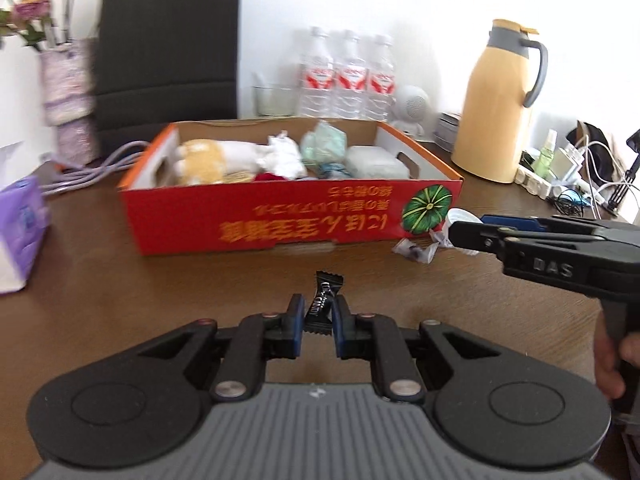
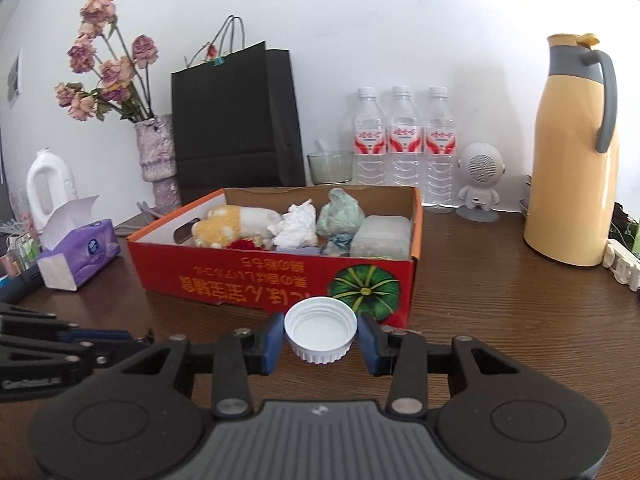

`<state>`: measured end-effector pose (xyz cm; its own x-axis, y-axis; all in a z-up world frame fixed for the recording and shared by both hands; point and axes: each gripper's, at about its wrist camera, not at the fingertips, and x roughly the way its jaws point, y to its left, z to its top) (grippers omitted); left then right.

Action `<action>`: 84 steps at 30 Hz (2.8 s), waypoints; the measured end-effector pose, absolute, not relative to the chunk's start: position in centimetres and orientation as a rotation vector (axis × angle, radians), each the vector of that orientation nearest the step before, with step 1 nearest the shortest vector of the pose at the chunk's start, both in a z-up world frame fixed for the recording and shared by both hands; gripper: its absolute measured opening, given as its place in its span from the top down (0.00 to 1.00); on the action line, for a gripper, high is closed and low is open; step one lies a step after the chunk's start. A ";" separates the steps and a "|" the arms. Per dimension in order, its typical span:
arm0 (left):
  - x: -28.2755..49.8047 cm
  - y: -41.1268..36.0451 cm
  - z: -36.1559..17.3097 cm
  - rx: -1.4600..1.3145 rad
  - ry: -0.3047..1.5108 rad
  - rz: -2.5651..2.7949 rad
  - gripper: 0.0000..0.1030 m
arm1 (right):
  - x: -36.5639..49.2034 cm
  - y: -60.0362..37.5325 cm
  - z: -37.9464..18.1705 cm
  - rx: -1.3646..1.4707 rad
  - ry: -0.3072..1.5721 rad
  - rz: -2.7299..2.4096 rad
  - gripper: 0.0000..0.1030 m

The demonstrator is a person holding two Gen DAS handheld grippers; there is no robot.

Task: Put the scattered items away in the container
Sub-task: 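Carry the black candy toward the box with the left gripper while the right gripper carries the lid, then drop the candy into the box with the left gripper while the right gripper drops the lid there, then withdraw both grippers from the box back over the table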

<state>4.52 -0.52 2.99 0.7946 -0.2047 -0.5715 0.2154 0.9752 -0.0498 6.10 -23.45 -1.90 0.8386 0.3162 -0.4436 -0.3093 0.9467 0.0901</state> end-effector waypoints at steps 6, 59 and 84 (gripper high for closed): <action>-0.2 1.9 4.1 -0.054 0.535 -0.193 0.85 | 5.1 -21.8 -2.4 0.012 0.473 0.403 0.62; 22.9 4.9 7.8 0.100 0.690 -0.141 0.85 | 21.0 -17.7 6.4 0.032 0.715 0.304 0.62; 27.6 4.8 7.3 0.046 0.753 -0.154 0.39 | 30.1 -16.2 2.9 0.056 0.898 0.272 0.44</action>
<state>27.57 4.78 7.27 0.7190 -0.1229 -0.6841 0.1560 0.9877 -0.0135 30.06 -16.19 2.86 0.5914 0.2568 -0.7644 -0.2100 0.9643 0.1615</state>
